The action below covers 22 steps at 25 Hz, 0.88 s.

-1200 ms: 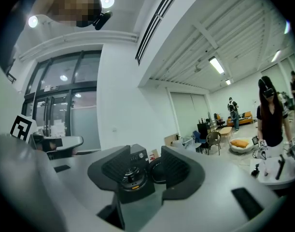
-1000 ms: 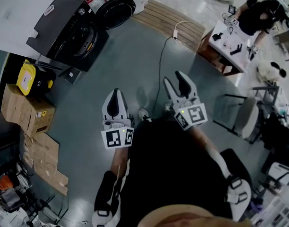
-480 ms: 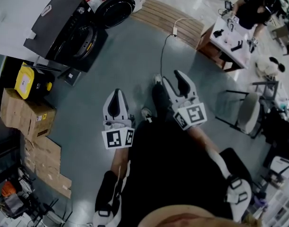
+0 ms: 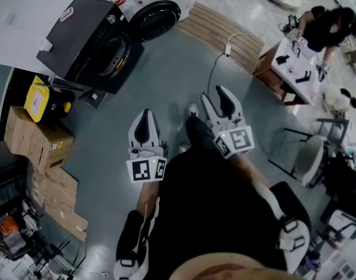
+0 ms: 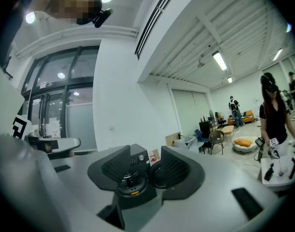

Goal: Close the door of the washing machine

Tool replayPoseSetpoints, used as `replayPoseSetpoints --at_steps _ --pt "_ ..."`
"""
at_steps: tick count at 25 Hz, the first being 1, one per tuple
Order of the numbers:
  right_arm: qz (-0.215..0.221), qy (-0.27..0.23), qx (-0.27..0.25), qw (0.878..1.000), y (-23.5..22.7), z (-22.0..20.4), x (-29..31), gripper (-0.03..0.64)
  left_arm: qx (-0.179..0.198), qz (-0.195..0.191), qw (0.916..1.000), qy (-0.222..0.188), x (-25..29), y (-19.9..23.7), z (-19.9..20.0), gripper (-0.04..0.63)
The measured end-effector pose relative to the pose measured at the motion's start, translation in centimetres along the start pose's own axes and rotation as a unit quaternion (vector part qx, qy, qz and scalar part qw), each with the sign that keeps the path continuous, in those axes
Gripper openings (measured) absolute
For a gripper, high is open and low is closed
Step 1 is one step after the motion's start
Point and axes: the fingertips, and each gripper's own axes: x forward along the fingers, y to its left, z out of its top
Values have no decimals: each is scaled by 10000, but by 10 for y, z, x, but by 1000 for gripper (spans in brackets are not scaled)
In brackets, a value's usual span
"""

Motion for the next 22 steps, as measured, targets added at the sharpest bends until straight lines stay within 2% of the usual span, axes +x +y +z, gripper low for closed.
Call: replayPoseSetpoints --at_steps 13,22 --pt "237 23 -26 9997 -112 38 149 176 153 169 9997 -3 175 9 17 6" --pt "371 257 129 9989 -134 33 220 176 124 279 9995 89 240 34 19 5"
